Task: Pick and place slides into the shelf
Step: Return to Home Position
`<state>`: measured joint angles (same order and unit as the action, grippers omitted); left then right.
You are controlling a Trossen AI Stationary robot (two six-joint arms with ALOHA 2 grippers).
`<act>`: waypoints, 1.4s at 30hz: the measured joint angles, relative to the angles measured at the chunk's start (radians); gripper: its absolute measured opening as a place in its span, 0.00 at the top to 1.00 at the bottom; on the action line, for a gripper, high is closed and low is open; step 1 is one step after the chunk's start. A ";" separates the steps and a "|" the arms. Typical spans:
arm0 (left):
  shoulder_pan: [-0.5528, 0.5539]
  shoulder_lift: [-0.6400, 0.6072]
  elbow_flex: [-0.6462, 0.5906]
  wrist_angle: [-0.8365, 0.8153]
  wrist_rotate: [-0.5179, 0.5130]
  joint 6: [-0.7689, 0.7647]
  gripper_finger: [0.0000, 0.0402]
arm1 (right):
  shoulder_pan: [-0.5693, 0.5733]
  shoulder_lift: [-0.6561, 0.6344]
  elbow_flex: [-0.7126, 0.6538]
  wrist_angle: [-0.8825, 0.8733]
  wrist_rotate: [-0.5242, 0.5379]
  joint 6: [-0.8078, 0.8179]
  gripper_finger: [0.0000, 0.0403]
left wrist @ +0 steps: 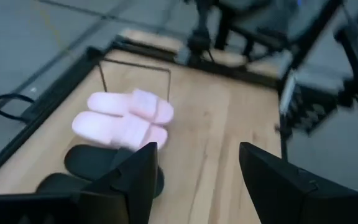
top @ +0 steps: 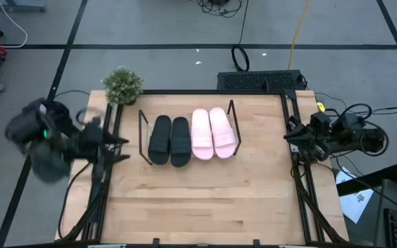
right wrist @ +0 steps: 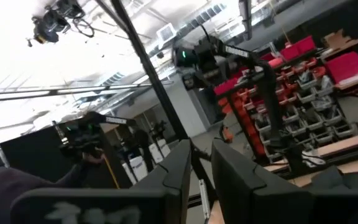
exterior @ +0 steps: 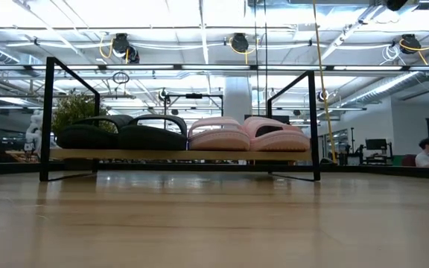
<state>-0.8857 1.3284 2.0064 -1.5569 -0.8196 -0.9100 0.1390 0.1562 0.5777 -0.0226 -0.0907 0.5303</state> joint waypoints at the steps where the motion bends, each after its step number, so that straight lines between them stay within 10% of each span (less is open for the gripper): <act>1: -0.048 -0.017 -0.076 0.027 -0.078 -0.077 0.45 | 0.000 0.000 0.000 0.001 -0.013 0.000 0.87; 5: -0.161 -0.071 -0.419 0.236 -0.273 -0.315 0.45 | 0.000 0.000 0.000 0.003 -0.022 0.003 0.87; 11: -0.106 -0.094 -0.863 0.873 -0.232 -0.264 0.45 | 0.000 0.002 0.000 0.008 -0.018 -0.013 0.87; 21: 0.248 -0.339 -1.432 1.872 0.245 0.414 0.45 | 0.000 0.002 0.000 0.011 -0.017 -0.020 0.87; 32: 0.243 -1.001 -1.635 1.546 0.448 0.512 0.45 | 0.000 0.002 0.000 0.010 -0.044 -0.053 0.87; 42: 0.111 -1.122 -1.627 1.332 0.303 0.487 0.45 | 0.000 0.002 -0.088 0.013 -0.045 -0.082 0.87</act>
<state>-0.7749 0.2065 0.3794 -0.2244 -0.5166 -0.4233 0.1390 0.1577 0.4896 -0.0098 -0.1352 0.4482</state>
